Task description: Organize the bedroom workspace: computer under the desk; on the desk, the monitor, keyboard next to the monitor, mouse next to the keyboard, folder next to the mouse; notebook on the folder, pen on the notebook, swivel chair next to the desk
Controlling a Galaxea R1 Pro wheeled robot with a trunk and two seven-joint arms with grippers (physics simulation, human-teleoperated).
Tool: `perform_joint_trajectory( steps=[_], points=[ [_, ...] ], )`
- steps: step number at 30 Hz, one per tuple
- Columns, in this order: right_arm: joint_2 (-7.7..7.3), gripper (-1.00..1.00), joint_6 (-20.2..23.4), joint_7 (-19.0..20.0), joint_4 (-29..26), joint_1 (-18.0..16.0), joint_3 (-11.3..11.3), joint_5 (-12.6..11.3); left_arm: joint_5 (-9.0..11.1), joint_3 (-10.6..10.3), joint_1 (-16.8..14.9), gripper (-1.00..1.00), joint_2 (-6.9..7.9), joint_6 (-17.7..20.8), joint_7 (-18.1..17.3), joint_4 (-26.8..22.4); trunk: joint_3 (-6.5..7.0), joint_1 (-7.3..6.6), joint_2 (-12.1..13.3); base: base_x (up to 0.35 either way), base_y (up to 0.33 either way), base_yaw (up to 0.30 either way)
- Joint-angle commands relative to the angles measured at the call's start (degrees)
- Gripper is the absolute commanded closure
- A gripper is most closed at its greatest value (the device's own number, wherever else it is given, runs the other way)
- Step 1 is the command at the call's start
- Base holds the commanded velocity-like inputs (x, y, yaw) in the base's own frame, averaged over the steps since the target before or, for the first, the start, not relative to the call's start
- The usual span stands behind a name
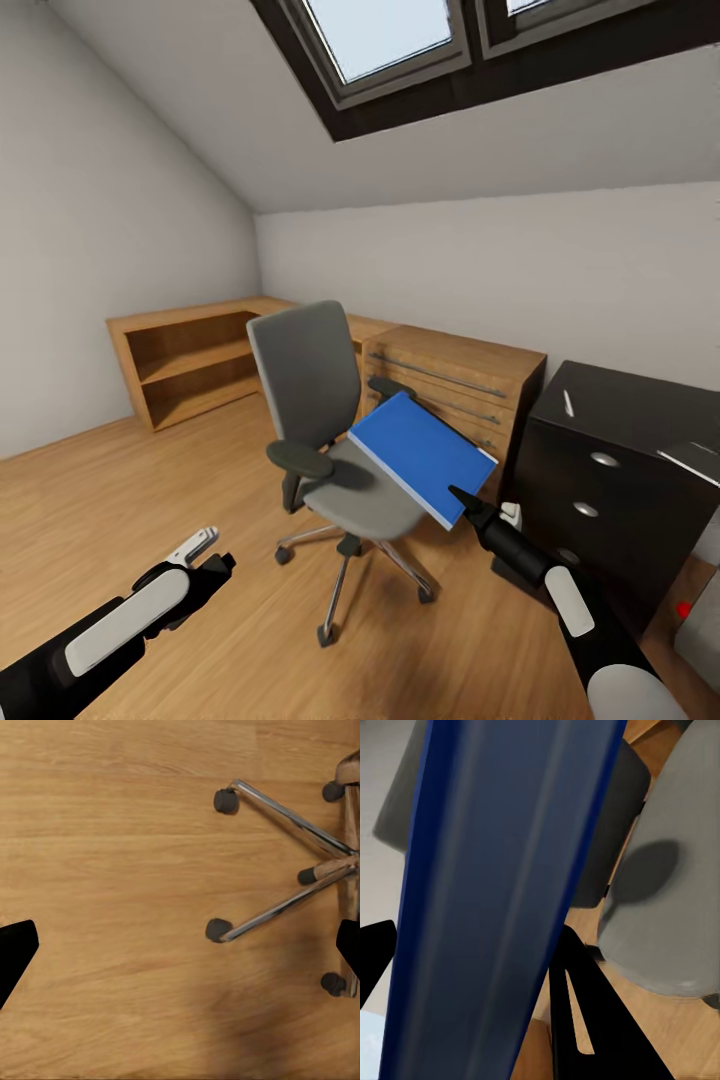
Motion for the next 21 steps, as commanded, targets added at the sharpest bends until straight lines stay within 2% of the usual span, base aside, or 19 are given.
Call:
perform_joint_trajectory(
  steps=[1, 14, 19, 21],
  points=[
    [0.01, 1.0, 0.41, 0.05, 0.02, -0.04, -0.09, -0.24, 0.16, -0.13, -0.08, -1.0, 0.04, -0.06, 0.2, -0.05, 0.12, -0.26, 0.38, -0.292, 0.0, 0.0],
    [0.01, 1.0, 0.41, 0.01, 0.09, -0.04, -0.09, -0.23, 0.2, -0.12, -0.08, -1.0, 0.0, -0.12, 0.22, -0.05, 2.46, -3.12, 5.6, -0.33, 0.0, 0.0],
    [-0.01, 1.0, 0.41, 0.01, 0.05, -0.04, -0.09, -0.26, 0.34, -0.57, -0.08, -1.0, -0.26, -0.05, 0.23, 0.47, 3.36, -4.22, 7.6, -0.108, 0.0, 0.0],
    [-0.04, 1.0, 0.41, 0.04, -0.01, -0.04, -0.09, -0.29, 0.33, -1.99, -0.08, -1.0, -1.12, -0.04, 0.24, 1.67, 3.72, -4.66, 8.4, -0.026, 0.0, 0.0]
  ],
)
